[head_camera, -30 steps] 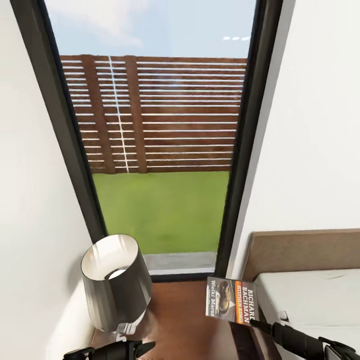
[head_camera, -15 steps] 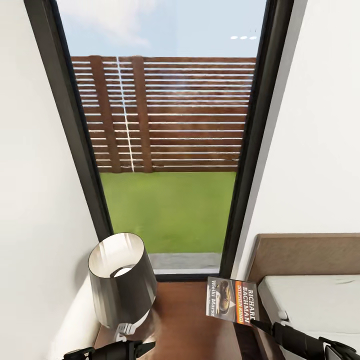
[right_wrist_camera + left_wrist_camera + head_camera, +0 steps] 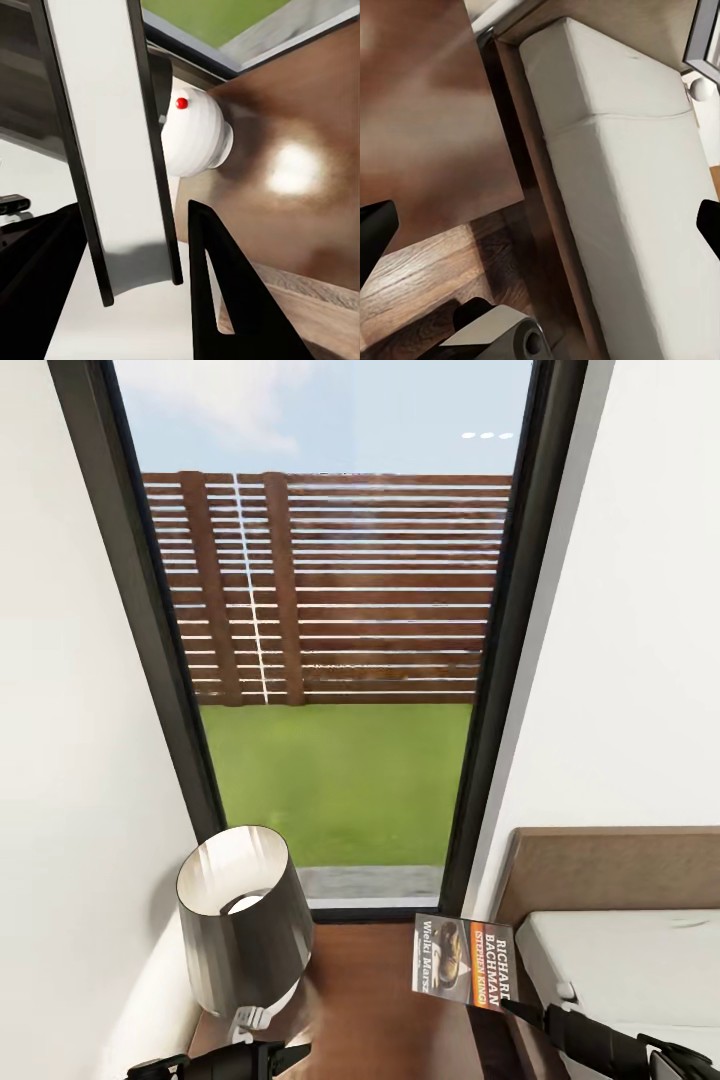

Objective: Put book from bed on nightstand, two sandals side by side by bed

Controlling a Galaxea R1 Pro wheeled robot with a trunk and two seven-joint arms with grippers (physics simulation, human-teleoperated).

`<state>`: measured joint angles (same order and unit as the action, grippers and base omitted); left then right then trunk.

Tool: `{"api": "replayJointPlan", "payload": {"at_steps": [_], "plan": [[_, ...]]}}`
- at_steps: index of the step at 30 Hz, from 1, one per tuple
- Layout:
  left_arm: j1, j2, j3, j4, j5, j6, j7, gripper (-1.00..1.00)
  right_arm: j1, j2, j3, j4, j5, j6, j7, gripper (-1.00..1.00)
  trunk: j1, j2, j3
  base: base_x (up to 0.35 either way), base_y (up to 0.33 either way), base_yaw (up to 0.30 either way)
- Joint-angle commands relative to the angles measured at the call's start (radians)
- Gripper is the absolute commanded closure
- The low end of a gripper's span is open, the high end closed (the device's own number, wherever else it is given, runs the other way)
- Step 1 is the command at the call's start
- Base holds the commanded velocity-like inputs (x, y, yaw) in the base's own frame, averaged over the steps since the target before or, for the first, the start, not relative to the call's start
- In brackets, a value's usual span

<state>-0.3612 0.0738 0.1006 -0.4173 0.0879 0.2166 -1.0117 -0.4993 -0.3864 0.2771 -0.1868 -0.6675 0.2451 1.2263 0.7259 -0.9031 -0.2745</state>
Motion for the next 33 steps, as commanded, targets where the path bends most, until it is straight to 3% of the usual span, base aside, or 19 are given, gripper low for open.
{"api": "replayJointPlan", "payload": {"at_steps": [1, 14, 17, 18, 20, 21, 22, 24, 26, 30, 33], "plan": [[-0.001, 0.000, 0.002, 0.000, 0.004, 0.010, -0.004, -1.00, -0.001, -0.001, 0.007, 0.000, -0.011, 0.011, 0.003, 1.00, 0.000, -0.001, -0.001, 0.000, 0.000, 0.000], [-0.001, 0.000, 0.002, -0.001, 0.004, 0.012, -0.006, -1.00, -0.001, 0.002, 0.007, -0.003, -0.014, 0.033, 0.011, 1.00, 0.000, -0.001, -0.001, 0.000, 0.000, 0.000], [-0.001, 0.000, 0.002, -0.001, 0.004, 0.012, -0.007, -1.00, -0.001, 0.010, 0.004, -0.012, -0.017, 0.135, 0.004, 1.00, 0.000, -0.001, -0.001, 0.000, 0.000, 0.000], [-0.001, 0.000, 0.002, -0.001, 0.004, 0.012, -0.008, -1.00, -0.001, 0.034, 0.004, -0.015, -0.018, 0.165, -0.003, 1.00, 0.000, -0.001, -0.001, 0.000, 0.000, 0.000], [-0.001, 0.000, 0.002, -0.001, 0.004, 0.012, -0.009, -1.00, -0.002, 0.128, 0.001, -0.019, -0.019, 0.204, -0.029, 1.00, 0.000, -0.001, -0.001, 0.000, 0.000, 0.000], [-0.001, 0.000, 0.002, -0.001, 0.004, 0.012, -0.009, -1.00, -0.002, 0.154, 0.000, -0.020, -0.019, 0.210, -0.036, 1.00, 0.000, -0.001, -0.001, 0.000, 0.000, 0.000], [-0.001, 0.000, 0.002, -0.001, 0.004, 0.012, -0.009, -1.00, -0.003, 0.218, -0.003, -0.022, -0.023, 0.222, -0.053, 1.00, 0.000, -0.001, -0.001, 0.000, 0.000, 0.000], [-0.001, 0.000, 0.002, -0.001, 0.004, 0.012, -0.009, -1.00, -0.006, 0.271, -0.006, -0.024, -0.047, 0.231, -0.068, 1.00, 0.000, -0.001, -0.001, 0.000, 0.000, 0.000], [-0.001, 0.000, 0.002, -0.001, 0.004, 0.012, -0.009, -1.00, -0.009, 0.287, -0.007, -0.024, -0.091, 0.233, -0.101, 1.00, 0.000, -0.001, -0.001, 0.000, 0.000, 0.000], [-0.001, 0.000, 0.002, -0.001, 0.004, 0.012, -0.006, -1.00, -0.011, 0.295, -0.008, -0.025, -0.245, 0.235, -0.196, 1.00, 0.000, -0.001, -0.001, 0.000, 0.000, 0.000], [0.000, 0.000, 0.002, -0.001, 0.004, 0.012, -0.006, -1.00, -0.011, 0.297, -0.008, -0.027, -0.350, 0.235, -0.225, 1.00, 0.000, -0.001, -0.001, 0.000, 0.000, 0.000]]}}
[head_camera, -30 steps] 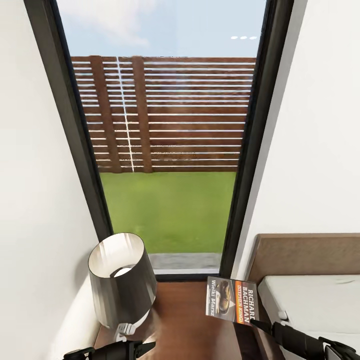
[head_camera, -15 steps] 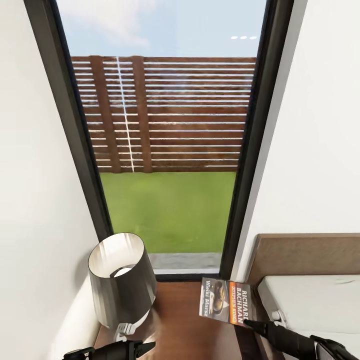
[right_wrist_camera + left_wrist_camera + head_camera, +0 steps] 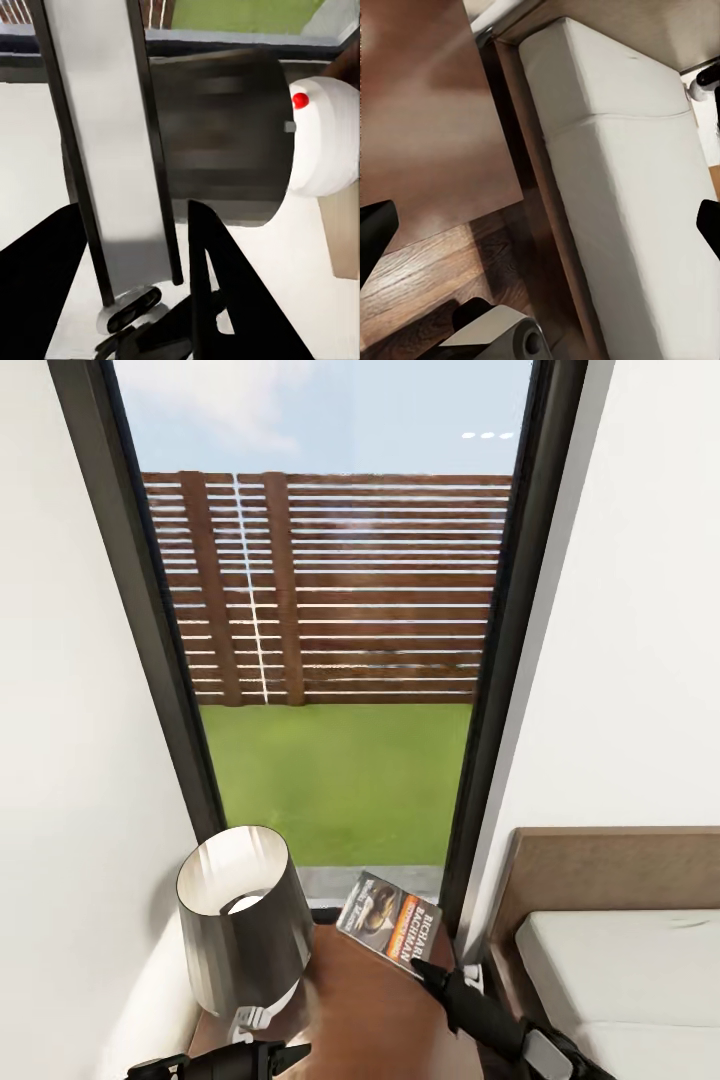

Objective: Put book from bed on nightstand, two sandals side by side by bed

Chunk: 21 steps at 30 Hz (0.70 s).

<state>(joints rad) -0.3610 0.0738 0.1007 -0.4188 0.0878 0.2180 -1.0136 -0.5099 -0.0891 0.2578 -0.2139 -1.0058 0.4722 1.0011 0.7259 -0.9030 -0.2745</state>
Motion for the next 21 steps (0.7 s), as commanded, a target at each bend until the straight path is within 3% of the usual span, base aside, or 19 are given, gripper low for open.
{"api": "replayJointPlan", "payload": {"at_steps": [1, 7, 10, 11, 13, 16, 21], "plan": [[-0.001, 0.000, 0.002, 0.000, 0.004, 0.010, -0.004, -1.00, -0.001, -0.002, 0.011, -0.009, -0.045, 0.008, -0.007, 1.00, 0.000, -0.001, -0.001, 0.000, 0.000, 0.000], [-0.001, 0.000, 0.002, 0.000, 0.004, 0.010, -0.003, -1.00, -0.001, -0.009, 0.004, -0.032, -0.082, 0.008, -0.029, 1.00, 0.000, -0.001, -0.001, 0.000, 0.000, 0.000], [0.000, 0.000, 0.002, 0.000, 0.004, 0.009, -0.003, -1.00, -0.001, -0.010, -0.022, -0.034, -0.114, 0.008, -0.110, 1.00, 0.000, -0.001, -0.001, 0.000, 0.000, 0.000], [-0.001, 0.000, 0.002, 0.000, 0.004, 0.010, -0.003, -1.00, -0.001, -0.009, -0.036, -0.035, -0.143, 0.008, -0.144, 1.00, 0.000, -0.001, -0.001, 0.000, 0.000, 0.000], [-0.001, 0.000, 0.002, 0.000, 0.004, 0.010, -0.003, -1.00, -0.001, -0.009, -0.042, -0.036, -0.161, 0.008, -0.165, 1.00, 0.000, -0.001, -0.001, 0.000, 0.000, 0.000], [-0.001, 0.000, 0.002, 0.000, 0.004, 0.009, -0.003, -1.00, -0.001, -0.009, -0.045, -0.036, -0.171, 0.008, -0.217, 1.00, 0.000, -0.001, -0.001, 0.000, 0.000, 0.000], [-0.001, 0.000, 0.002, 0.000, 0.004, 0.009, -0.003, -1.00, -0.001, -0.008, -0.045, -0.036, -0.174, 0.008, -0.236, 1.00, 0.000, -0.001, -0.001, 0.000, 0.000, 0.000]]}}
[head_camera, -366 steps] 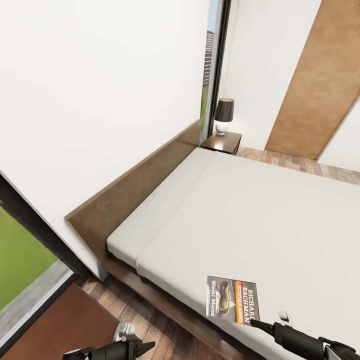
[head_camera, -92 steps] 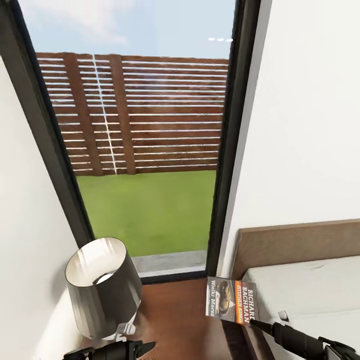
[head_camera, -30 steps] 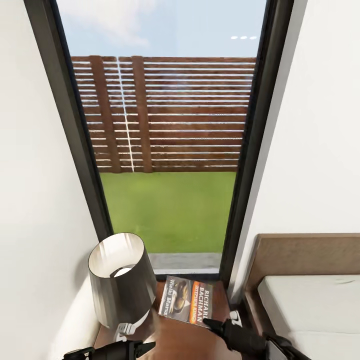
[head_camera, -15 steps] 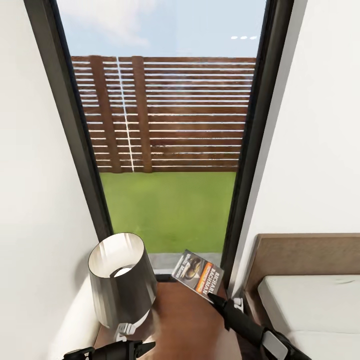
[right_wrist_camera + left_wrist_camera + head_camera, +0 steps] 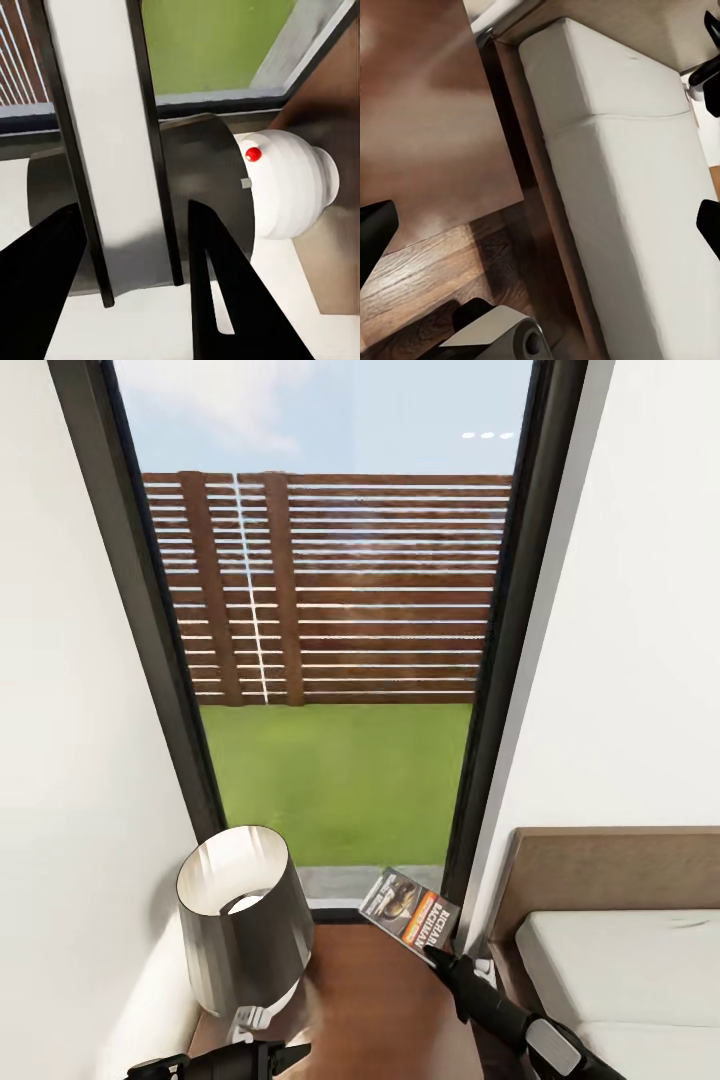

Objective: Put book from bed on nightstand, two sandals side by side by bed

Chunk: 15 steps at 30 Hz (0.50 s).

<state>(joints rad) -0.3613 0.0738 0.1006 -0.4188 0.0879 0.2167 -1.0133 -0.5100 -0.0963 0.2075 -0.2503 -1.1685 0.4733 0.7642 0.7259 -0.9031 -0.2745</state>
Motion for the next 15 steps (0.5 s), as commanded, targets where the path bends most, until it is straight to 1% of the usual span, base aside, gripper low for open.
{"api": "replayJointPlan", "payload": {"at_steps": [1, 3, 15], "plan": [[-0.001, 0.000, 0.002, 0.000, 0.004, 0.011, -0.004, -1.00, -0.001, -0.001, 0.006, 0.000, -0.011, 0.007, -0.001, 1.00, 0.000, -0.001, -0.001, 0.000, 0.000, 0.000], [-0.001, 0.000, 0.003, 0.000, 0.004, 0.011, -0.004, -1.00, -0.001, 0.004, 0.006, 0.002, -0.011, 0.006, -0.004, 1.00, 0.000, -0.001, -0.001, 0.000, 0.000, 0.000], [0.000, 0.000, 0.004, 0.000, 0.004, 0.012, -0.005, -1.00, -0.001, 0.007, 0.010, 0.012, -0.009, 0.005, -0.008, 1.00, 0.046, -0.085, -0.039, 0.000, 0.000, 0.000]]}}
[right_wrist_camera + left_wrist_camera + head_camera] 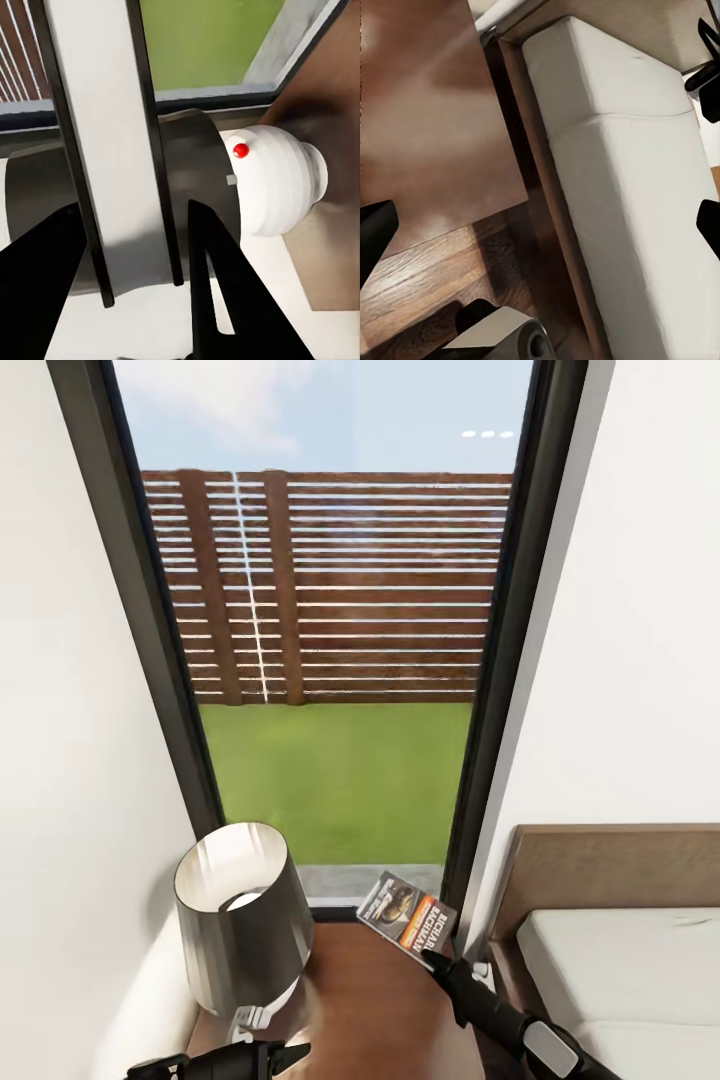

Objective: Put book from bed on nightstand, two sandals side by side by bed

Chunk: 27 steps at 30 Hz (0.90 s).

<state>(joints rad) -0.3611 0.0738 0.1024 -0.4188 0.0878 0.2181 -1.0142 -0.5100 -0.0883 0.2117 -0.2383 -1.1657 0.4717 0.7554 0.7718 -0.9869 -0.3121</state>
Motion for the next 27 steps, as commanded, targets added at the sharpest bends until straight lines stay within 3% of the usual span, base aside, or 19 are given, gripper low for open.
{"api": "replayJointPlan", "payload": {"at_steps": [1, 21, 27], "plan": [[-0.001, 0.000, 0.003, 0.000, 0.004, 0.010, -0.004, -1.00, -0.001, -0.001, 0.006, 0.000, -0.012, 0.007, -0.004, 1.00, 0.004, -0.008, -0.004, 0.000, 0.000, 0.000], [-0.001, 0.000, 0.002, 0.000, 0.004, 0.010, -0.003, -1.00, -0.001, 0.003, 0.007, 0.001, -0.011, 0.007, -0.016, 1.00, 0.081, -0.148, -0.067, 0.000, 0.000, 0.000], [-0.001, 0.000, 0.002, 0.000, 0.004, 0.010, -0.003, -1.00, -0.001, 0.041, 0.011, 0.002, -0.008, 0.004, -0.022, 1.00, 0.104, -0.190, -0.086, 0.000, 0.000, 0.000]]}}
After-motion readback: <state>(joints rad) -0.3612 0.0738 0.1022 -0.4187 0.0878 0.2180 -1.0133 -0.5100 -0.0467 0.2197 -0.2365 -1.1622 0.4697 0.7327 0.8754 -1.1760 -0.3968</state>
